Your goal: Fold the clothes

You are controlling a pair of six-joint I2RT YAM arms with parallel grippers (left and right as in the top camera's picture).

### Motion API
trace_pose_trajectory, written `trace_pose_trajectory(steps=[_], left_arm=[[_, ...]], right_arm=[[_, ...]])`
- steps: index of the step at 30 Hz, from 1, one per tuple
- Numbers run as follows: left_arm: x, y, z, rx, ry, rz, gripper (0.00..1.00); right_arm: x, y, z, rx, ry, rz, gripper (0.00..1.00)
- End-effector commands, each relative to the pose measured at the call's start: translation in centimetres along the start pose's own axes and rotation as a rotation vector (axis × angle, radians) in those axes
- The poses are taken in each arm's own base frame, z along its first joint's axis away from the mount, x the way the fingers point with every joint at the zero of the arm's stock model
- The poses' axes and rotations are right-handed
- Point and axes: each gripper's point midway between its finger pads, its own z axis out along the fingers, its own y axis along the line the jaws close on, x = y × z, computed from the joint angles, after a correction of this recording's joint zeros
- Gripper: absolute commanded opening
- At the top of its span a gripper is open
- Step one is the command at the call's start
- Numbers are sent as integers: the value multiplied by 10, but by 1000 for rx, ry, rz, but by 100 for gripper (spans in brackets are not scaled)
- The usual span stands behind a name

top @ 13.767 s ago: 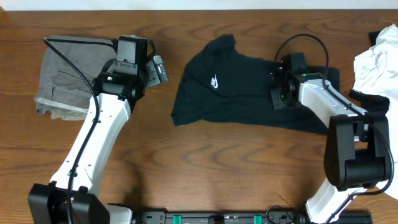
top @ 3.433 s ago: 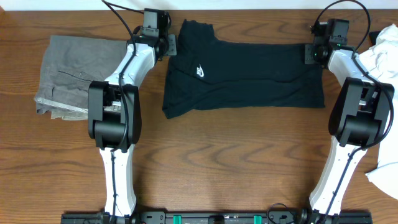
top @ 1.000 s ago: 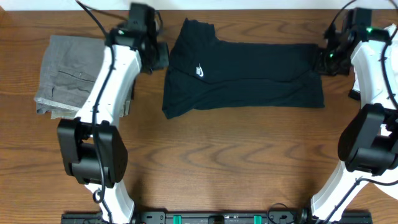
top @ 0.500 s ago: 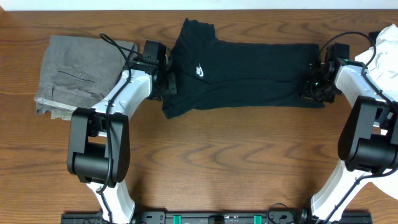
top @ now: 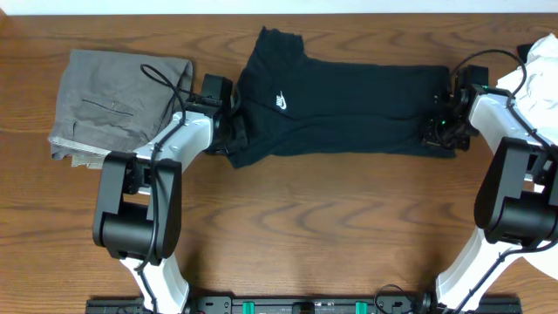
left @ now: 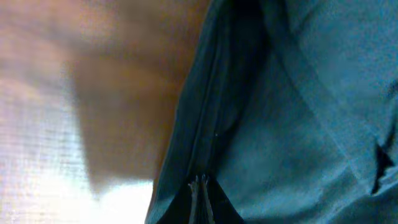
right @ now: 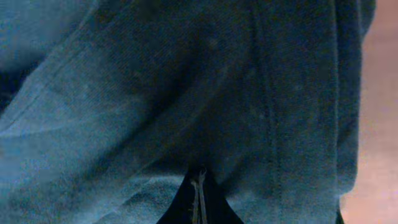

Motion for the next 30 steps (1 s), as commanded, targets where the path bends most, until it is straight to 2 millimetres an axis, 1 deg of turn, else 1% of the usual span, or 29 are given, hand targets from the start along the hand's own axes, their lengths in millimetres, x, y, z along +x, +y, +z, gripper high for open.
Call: trace_pose_trajectory(steps=[1, 6, 9, 10, 13, 17, 20, 23, 25, 27, 30], left_arm=[[43, 24, 14, -77, 149, -44, 6], [69, 35, 7, -128, 256, -61, 6], [92, 44, -2, -173, 353, -77, 6], [103, 49, -7, -201, 400, -83, 6], [118, 61, -17, -266, 462, -86, 6], [130, 77, -27, -357, 506, -76, 6], [134, 80, -29, -370, 524, -77, 6], [134, 79, -30, -368, 521, -77, 6], [131, 77, -34, -364, 513, -76, 6], [125, 73, -41, -353, 490, -73, 6], [110, 64, -56, -322, 422, -67, 6]], right_arm=[[43, -29, 26, 151, 132, 83, 1], [69, -39, 30, 185, 204, 196, 2], [86, -41, 25, 201, 275, 237, 2], [95, -42, 22, 211, 311, 249, 3], [107, -42, 18, 224, 357, 267, 3], [121, -43, 14, 235, 411, 277, 3], [130, -43, 11, 247, 446, 293, 3], [127, -42, 11, 243, 436, 292, 1], [123, -38, 7, 225, 431, 295, 1], [113, -32, 0, 190, 407, 288, 1], [97, -23, -15, 132, 359, 243, 7]])
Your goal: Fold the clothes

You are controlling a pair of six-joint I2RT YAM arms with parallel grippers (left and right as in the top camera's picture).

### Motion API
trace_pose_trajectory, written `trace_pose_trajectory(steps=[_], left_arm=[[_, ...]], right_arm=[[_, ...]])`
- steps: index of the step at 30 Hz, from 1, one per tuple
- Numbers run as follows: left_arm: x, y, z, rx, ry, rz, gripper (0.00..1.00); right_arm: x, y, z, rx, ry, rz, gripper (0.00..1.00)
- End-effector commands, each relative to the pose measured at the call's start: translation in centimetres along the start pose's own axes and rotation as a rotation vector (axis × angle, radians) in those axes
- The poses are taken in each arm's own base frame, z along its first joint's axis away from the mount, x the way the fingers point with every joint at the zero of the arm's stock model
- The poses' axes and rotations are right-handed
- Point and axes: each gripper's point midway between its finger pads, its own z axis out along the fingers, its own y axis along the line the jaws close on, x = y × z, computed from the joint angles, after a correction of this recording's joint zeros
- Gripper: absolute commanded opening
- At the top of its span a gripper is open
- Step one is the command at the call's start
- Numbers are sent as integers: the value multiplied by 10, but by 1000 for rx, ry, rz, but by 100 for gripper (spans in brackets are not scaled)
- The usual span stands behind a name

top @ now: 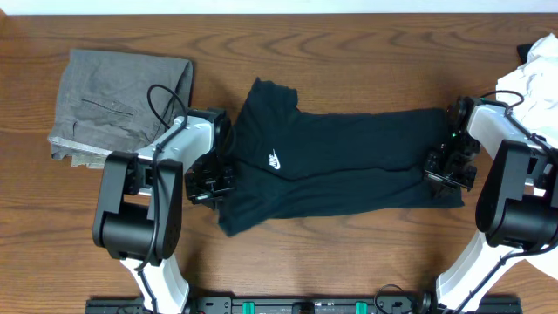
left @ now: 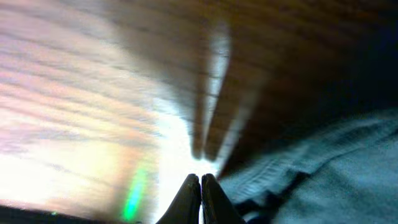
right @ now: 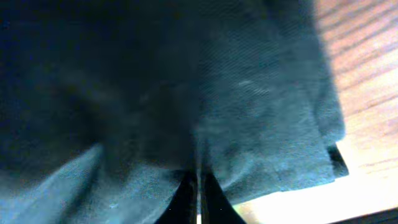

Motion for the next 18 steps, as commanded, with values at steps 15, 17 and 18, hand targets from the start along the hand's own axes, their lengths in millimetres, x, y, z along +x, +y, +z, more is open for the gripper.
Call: trace_pose_trajectory(steps=[15, 17, 18], left_arm=[[-47, -40, -212, 290, -735, 198, 71], [-60, -51, -231, 334, -814, 222, 72], [-66, -57, -239, 360, -845, 239, 72]], right_arm=[[-41, 46, -138, -250, -333, -249, 55], [-58, 47, -148, -245, -411, -247, 52], [-65, 48, -151, -242, -445, -246, 53]])
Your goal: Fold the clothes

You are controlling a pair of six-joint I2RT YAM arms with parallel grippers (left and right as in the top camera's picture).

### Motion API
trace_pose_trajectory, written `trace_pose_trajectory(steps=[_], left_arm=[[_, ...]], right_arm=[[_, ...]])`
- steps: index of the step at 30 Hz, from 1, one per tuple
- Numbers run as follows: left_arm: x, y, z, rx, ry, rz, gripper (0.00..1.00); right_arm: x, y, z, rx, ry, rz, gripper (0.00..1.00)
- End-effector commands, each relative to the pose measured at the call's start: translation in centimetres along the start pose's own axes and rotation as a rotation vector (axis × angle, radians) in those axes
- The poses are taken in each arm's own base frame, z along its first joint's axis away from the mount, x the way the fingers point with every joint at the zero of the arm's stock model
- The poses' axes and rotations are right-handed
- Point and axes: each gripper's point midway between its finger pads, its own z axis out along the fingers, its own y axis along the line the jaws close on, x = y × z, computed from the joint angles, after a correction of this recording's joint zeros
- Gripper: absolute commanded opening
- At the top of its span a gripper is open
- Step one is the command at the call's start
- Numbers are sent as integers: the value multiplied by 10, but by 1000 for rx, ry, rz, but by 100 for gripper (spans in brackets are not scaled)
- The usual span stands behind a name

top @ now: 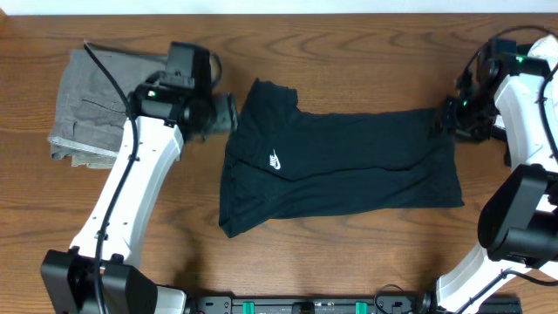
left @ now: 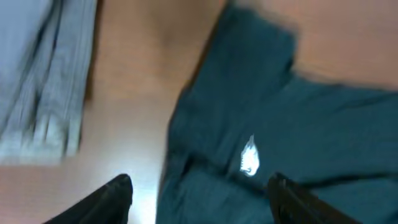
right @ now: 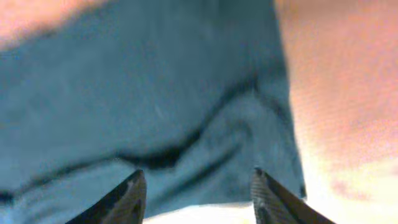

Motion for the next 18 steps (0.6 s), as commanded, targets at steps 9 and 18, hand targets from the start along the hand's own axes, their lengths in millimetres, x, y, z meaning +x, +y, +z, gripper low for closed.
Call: trace_pose_trajectory(steps=[9, 18], left_arm=[[-60, -32, 66, 141, -136, 98, 72], [-62, -34, 136, 165, -119, 102, 71]], right_arm=[[-67, -7, -1, 85, -249, -94, 61], [-103, -10, 44, 92, -301, -95, 60]])
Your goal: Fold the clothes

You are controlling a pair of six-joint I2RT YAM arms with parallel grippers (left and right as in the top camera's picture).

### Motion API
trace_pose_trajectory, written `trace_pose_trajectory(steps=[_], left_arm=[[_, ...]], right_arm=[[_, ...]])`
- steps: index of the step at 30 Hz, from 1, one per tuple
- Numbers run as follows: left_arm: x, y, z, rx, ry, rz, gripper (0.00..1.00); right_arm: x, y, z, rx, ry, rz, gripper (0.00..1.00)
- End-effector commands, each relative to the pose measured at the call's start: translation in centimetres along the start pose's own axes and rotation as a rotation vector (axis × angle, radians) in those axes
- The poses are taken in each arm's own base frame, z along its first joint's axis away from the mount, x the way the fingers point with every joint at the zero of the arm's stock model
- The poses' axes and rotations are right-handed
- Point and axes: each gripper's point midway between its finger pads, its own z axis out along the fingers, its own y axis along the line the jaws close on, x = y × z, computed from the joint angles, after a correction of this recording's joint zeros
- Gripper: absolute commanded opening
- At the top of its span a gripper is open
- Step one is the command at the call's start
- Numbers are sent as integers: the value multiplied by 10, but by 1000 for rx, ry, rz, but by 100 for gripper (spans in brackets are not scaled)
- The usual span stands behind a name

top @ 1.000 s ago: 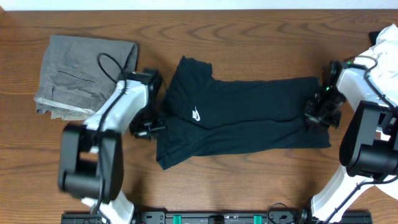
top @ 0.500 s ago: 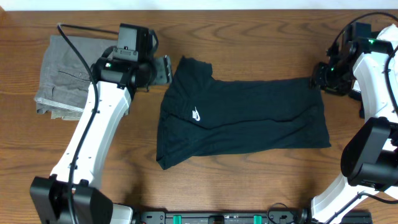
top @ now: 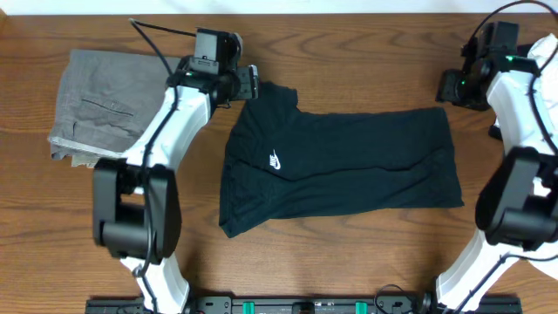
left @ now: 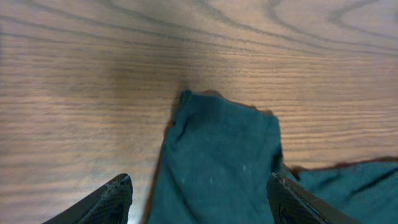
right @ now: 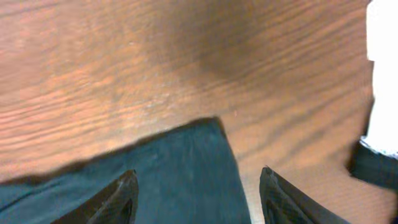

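Note:
A dark teal T-shirt [top: 340, 166] with a small white logo lies spread across the middle of the table, folded lengthwise. My left gripper [top: 250, 85] hovers open over the shirt's far left sleeve [left: 217, 155], its fingers [left: 115, 196] wide apart either side of the cloth. My right gripper [top: 448, 87] hangs open just behind the shirt's far right corner [right: 186, 168], with its fingertips [right: 280, 193] apart and nothing between them.
Folded grey trousers [top: 113, 105] lie at the far left of the wooden table [top: 331, 262]. A white garment [top: 542, 61] is heaped at the right edge, with a bit of dark cloth [right: 373, 168] beside it.
The left gripper has moved back and right to the shirt's far left sleeve. The right gripper has moved back to behind the far right corner. Both remain open; the shirt has not moved.
Both grippers were shut on the ends of the shirt, which lay further back on the table. Then the shirt lay nearer the front, grippers still shut at its ends. Then both were open and lifted off. Now they stand open at its far corners.

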Motion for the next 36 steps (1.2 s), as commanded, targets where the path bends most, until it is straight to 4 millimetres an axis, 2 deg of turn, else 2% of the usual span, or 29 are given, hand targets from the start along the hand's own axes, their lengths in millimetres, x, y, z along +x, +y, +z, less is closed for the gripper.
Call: trace_pose_trajectory(steps=[1, 10, 13, 17, 19, 32, 36], left_arm=[[2, -2, 13, 17, 9, 19, 71], [12, 3, 27, 8, 38, 42, 71], [12, 3, 27, 7, 37, 52, 71], [12, 3, 27, 7, 37, 53, 71], [11, 3, 27, 8, 34, 53, 71], [8, -5, 29, 22, 14, 140, 70], [7, 6, 39, -44, -1, 144, 71]], right_arm=[[5, -1, 25, 18, 36, -21, 60], [39, -5, 87, 24, 164, -72, 59], [47, -6, 97, 24, 195, -87, 43], [53, -7, 101, 25, 217, -87, 11], [54, -7, 101, 25, 221, -87, 5], [55, -6, 101, 24, 225, -89, 10], [56, -6, 100, 25, 226, -89, 10]])
